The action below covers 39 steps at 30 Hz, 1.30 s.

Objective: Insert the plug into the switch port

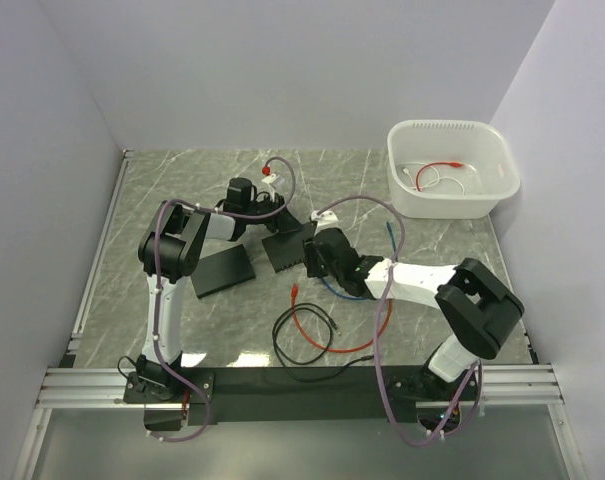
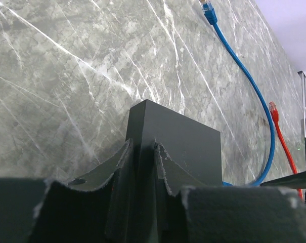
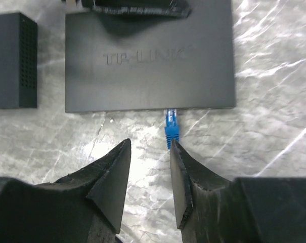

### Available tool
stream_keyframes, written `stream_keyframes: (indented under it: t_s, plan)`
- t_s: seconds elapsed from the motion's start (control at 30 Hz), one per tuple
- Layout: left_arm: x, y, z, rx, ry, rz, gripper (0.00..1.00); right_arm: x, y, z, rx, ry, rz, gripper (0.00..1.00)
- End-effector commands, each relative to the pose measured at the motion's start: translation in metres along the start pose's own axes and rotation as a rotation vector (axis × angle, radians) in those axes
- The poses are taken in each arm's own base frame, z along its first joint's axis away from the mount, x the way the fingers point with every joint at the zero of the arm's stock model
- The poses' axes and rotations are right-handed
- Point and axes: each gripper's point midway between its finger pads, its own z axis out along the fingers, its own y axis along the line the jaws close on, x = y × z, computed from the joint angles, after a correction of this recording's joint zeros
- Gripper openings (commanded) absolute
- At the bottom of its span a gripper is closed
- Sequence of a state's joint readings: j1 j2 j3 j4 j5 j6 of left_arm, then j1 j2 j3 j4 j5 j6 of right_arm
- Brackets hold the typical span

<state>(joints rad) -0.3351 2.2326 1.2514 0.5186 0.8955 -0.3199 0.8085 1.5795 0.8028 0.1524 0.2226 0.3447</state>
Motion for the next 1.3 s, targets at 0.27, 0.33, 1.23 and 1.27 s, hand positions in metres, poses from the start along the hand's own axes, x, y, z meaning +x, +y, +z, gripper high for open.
stream_keyframes:
  t_s: [0.27, 0.33, 1.23, 1.27]
  plan:
    - [0.078, 0.008, -0.001, -0.028, 0.183, -0.187, 0.25, 0.015, 0.002, 0.013, 0.028, 0.017, 0.036, 0.43]
    - [0.078, 0.008, -0.001, -0.028, 0.183, -0.185, 0.25, 0.016, -0.002, 0.013, 0.047, 0.015, 0.042, 0.43]
    - [0.078, 0.008, -0.001, -0.022, 0.185, -0.190, 0.22, 0.033, -0.014, 0.025, 0.124, 0.062, 0.050, 0.19]
    - [0.078, 0.008, -0.001, -0.022, 0.186, -0.190, 0.22, 0.033, -0.014, 0.025, 0.124, 0.062, 0.048, 0.18]
